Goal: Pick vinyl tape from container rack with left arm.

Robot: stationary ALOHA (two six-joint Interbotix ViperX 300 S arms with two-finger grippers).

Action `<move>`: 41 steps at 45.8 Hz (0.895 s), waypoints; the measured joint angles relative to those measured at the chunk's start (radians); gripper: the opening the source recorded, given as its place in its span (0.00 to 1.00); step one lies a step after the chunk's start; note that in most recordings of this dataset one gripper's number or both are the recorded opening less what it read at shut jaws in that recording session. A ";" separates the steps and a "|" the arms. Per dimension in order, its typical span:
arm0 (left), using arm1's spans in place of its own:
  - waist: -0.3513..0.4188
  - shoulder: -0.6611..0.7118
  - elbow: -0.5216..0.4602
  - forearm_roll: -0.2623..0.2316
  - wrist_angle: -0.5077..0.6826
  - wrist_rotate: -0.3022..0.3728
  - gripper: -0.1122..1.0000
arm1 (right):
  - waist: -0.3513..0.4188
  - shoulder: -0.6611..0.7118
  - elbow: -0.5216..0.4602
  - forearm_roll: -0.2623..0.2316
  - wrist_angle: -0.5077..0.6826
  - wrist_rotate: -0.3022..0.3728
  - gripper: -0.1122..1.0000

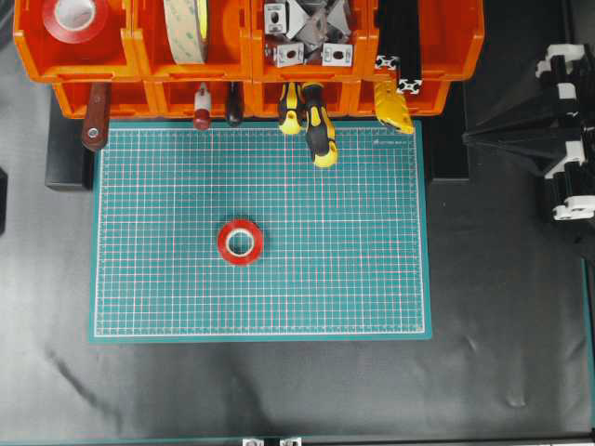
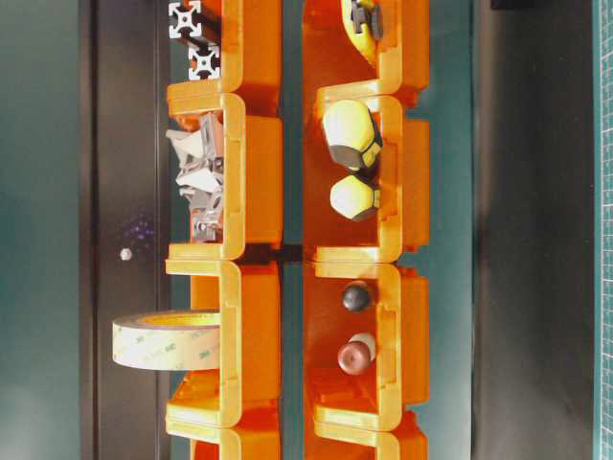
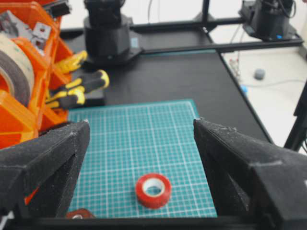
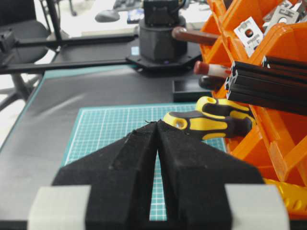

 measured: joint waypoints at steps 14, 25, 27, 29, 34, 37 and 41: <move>0.000 0.002 0.000 -0.002 0.000 0.000 0.85 | 0.000 0.000 0.000 0.000 0.000 0.000 0.10; 0.002 0.000 0.002 0.000 0.002 -0.002 0.85 | 0.000 0.000 0.002 0.002 -0.002 0.000 0.10; 0.002 0.002 0.002 0.000 0.000 -0.002 0.85 | 0.000 0.000 0.002 0.002 -0.003 0.000 0.10; 0.002 0.002 0.002 0.000 0.002 -0.002 0.85 | 0.000 0.000 0.000 0.000 -0.006 0.000 0.10; 0.002 0.000 0.002 -0.002 0.000 -0.002 0.85 | 0.000 0.000 0.000 0.000 -0.011 0.000 0.10; 0.002 0.002 0.002 0.000 0.000 -0.002 0.85 | 0.000 0.000 0.000 0.000 -0.012 0.000 0.10; 0.002 0.002 0.002 0.000 0.000 -0.002 0.85 | 0.000 0.000 0.000 0.000 -0.011 0.000 0.10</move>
